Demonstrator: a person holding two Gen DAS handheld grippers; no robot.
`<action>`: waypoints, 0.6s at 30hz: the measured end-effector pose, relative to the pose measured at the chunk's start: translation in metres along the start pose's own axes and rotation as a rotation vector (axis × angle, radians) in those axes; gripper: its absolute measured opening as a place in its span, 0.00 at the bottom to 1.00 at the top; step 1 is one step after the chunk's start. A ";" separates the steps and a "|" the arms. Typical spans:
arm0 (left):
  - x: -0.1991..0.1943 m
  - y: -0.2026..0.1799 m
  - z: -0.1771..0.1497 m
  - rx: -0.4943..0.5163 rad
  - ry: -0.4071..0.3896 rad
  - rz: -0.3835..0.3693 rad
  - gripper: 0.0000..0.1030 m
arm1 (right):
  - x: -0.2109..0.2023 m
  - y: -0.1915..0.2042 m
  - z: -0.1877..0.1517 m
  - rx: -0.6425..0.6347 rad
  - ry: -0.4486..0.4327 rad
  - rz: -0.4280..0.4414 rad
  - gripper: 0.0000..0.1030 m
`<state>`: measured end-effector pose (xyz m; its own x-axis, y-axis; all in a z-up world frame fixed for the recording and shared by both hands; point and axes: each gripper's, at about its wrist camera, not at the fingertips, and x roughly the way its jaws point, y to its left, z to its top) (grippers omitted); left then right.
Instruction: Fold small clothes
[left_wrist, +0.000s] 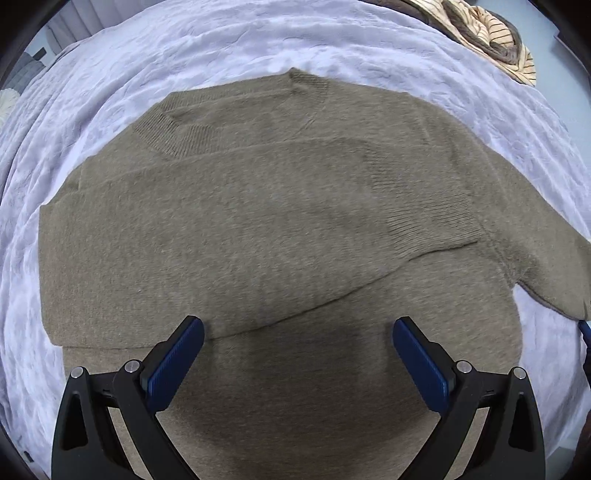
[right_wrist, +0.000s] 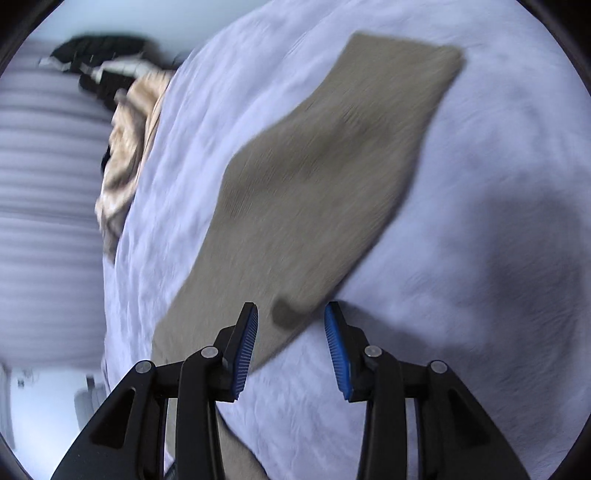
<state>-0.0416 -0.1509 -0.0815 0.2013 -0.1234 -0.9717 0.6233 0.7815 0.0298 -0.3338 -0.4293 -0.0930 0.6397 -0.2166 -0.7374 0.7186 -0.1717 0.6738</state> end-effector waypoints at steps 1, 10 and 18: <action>-0.001 -0.003 0.002 0.003 -0.006 0.000 0.99 | 0.000 -0.001 0.005 0.013 -0.009 0.015 0.40; -0.009 -0.010 0.009 0.004 -0.029 0.009 1.00 | 0.021 0.005 0.031 0.109 0.039 0.215 0.05; -0.020 0.023 0.021 -0.023 -0.076 0.024 0.99 | 0.025 0.111 0.004 -0.211 0.134 0.415 0.05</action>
<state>-0.0159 -0.1433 -0.0566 0.2733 -0.1504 -0.9501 0.6004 0.7984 0.0463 -0.2391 -0.4578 -0.0368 0.9038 -0.0974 -0.4168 0.4258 0.1046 0.8988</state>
